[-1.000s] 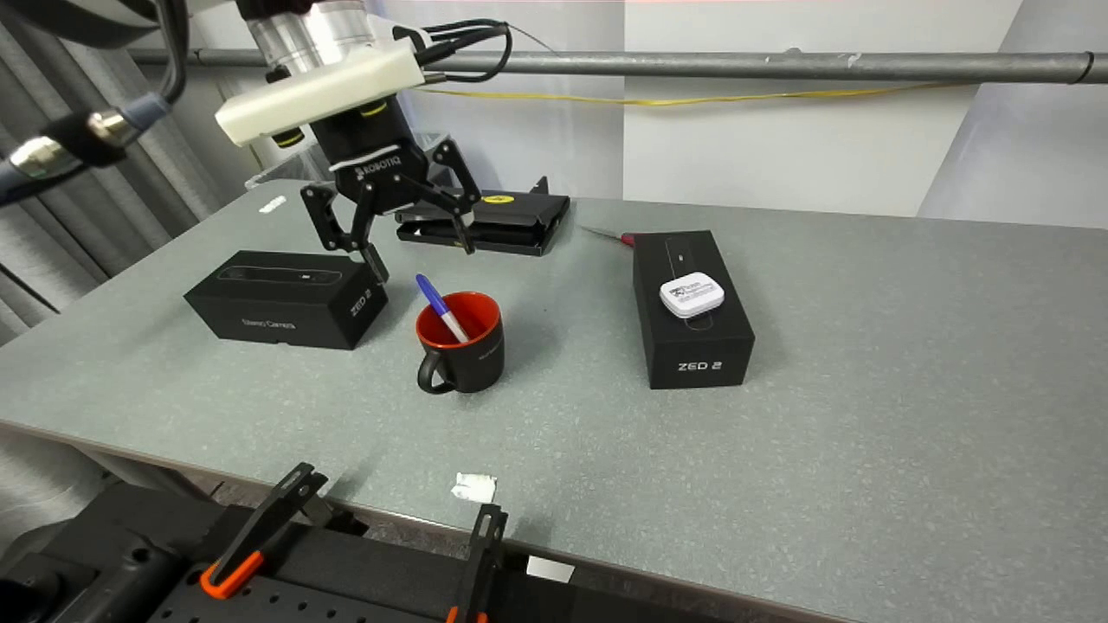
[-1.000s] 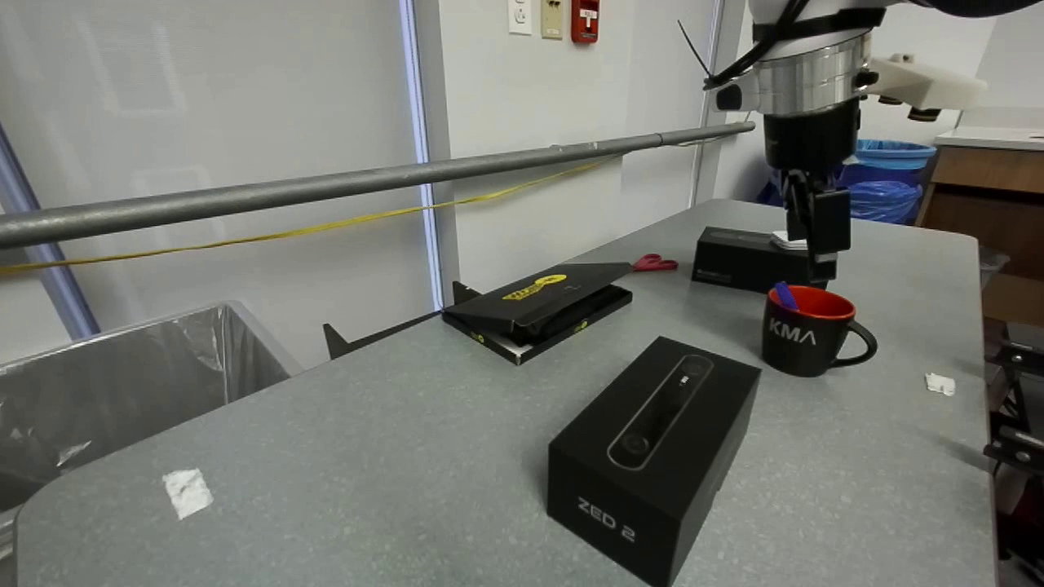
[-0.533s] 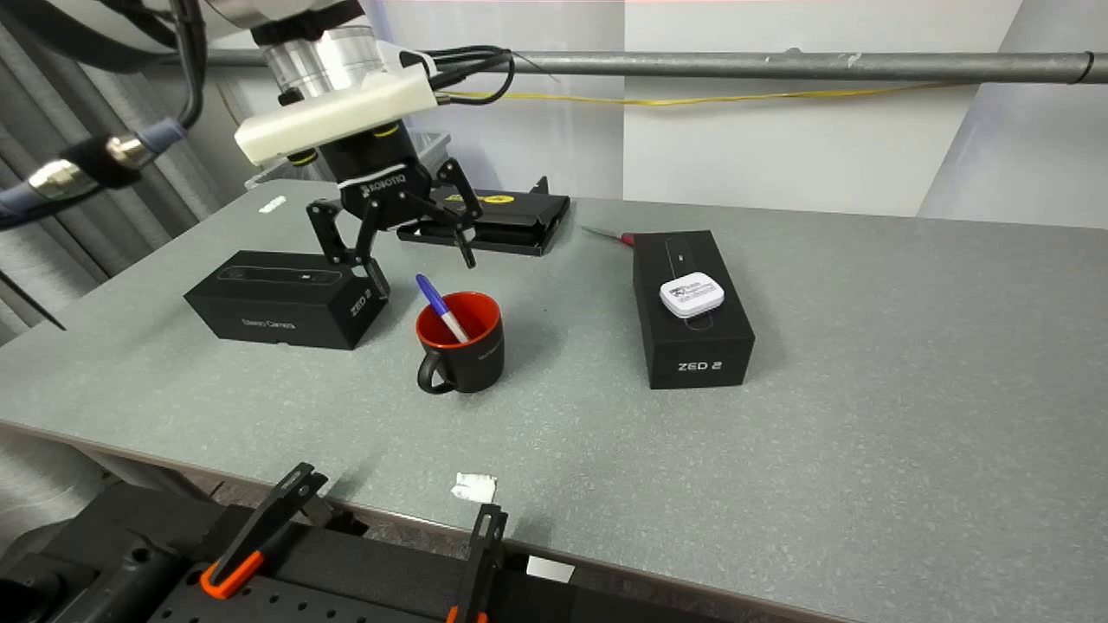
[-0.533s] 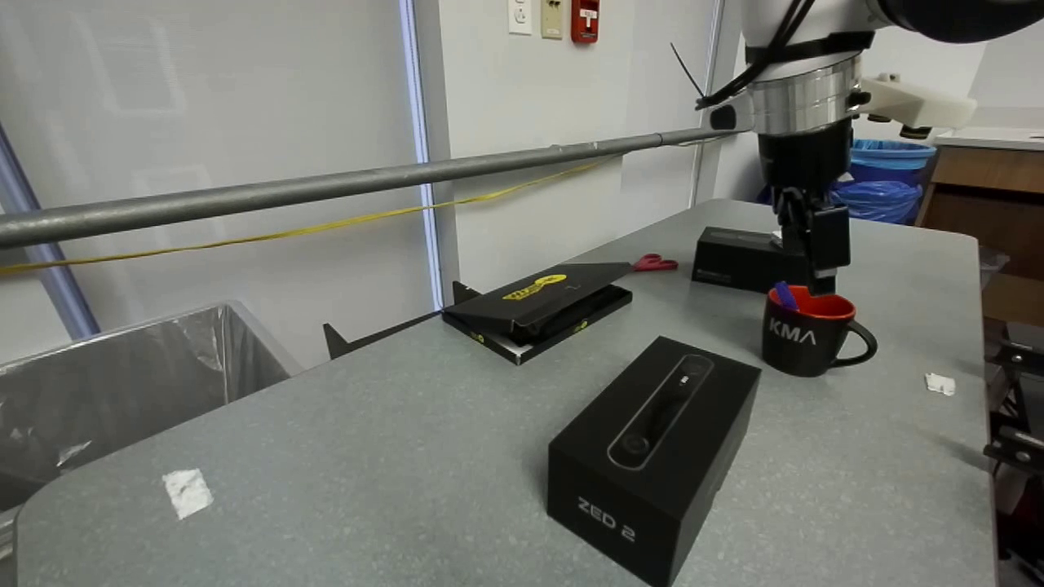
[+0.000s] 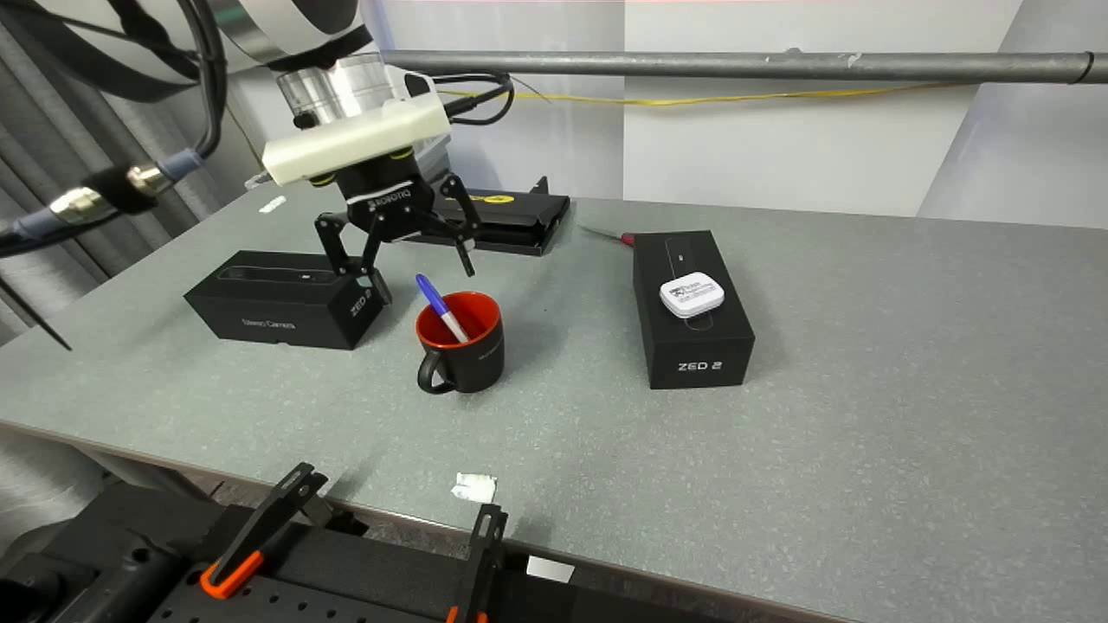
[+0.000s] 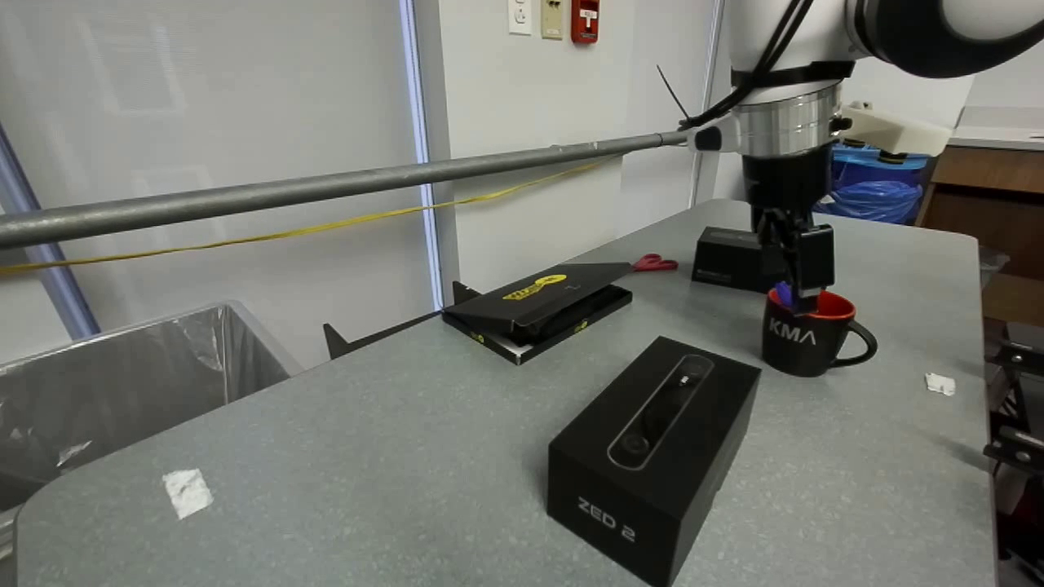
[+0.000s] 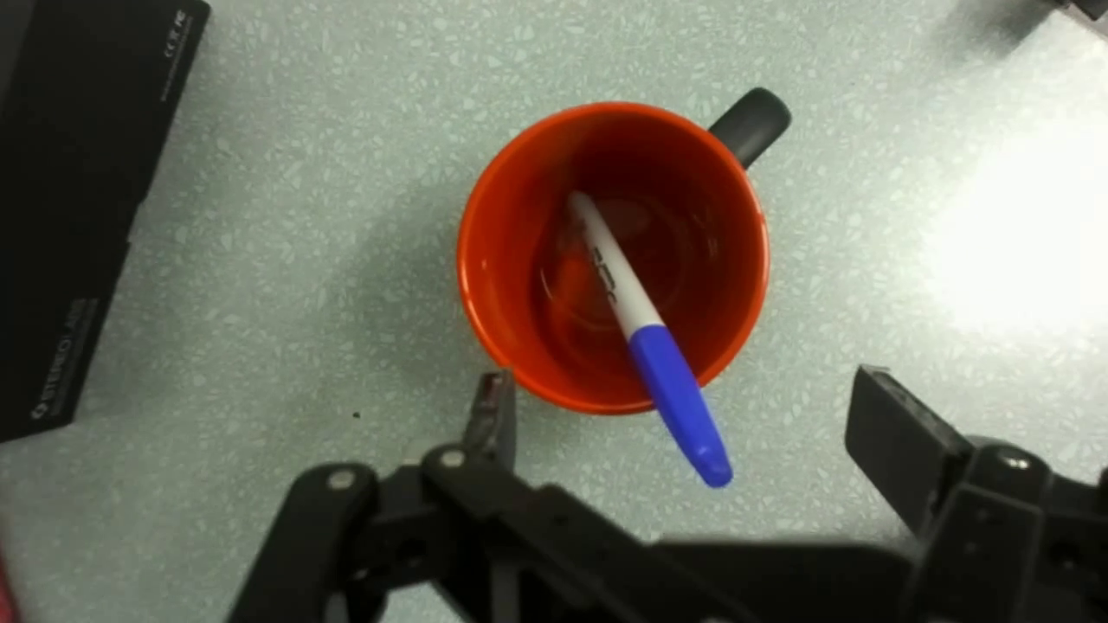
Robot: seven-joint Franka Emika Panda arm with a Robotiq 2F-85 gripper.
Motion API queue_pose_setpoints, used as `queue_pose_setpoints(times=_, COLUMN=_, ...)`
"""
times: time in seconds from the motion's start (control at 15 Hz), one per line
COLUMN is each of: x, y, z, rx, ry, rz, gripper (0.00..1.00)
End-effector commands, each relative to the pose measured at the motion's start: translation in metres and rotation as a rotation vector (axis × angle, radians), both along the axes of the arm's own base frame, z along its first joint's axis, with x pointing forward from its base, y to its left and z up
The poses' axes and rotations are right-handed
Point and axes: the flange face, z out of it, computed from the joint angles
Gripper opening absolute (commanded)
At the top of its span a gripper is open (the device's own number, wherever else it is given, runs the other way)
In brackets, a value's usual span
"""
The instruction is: Remove the pen from the mug
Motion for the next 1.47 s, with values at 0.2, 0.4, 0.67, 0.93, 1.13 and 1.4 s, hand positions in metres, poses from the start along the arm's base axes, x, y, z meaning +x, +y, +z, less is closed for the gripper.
queue_pose_setpoints(times=0.2, x=0.004, y=0.003, z=0.0, rx=0.044, ry=0.015, rz=0.06, gripper=1.0)
queue_pose_setpoints(times=0.4, x=0.004, y=0.002, z=-0.002, rx=0.061, ry=0.029, rz=0.071, gripper=0.66)
queue_pose_setpoints(times=0.67, x=0.005, y=0.001, z=-0.001, rx=0.076, ry=0.035, rz=0.075, gripper=0.33)
queue_pose_setpoints(times=0.93, x=0.005, y=0.0, z=0.0, rx=0.087, ry=0.036, rz=0.073, gripper=0.04)
queue_pose_setpoints(times=1.13, x=0.007, y=-0.001, z=0.005, rx=0.087, ry=0.028, rz=0.072, gripper=0.04)
queue_pose_setpoints(times=1.4, x=0.001, y=-0.002, z=0.034, rx=0.105, ry=-0.031, rz=0.054, gripper=0.04)
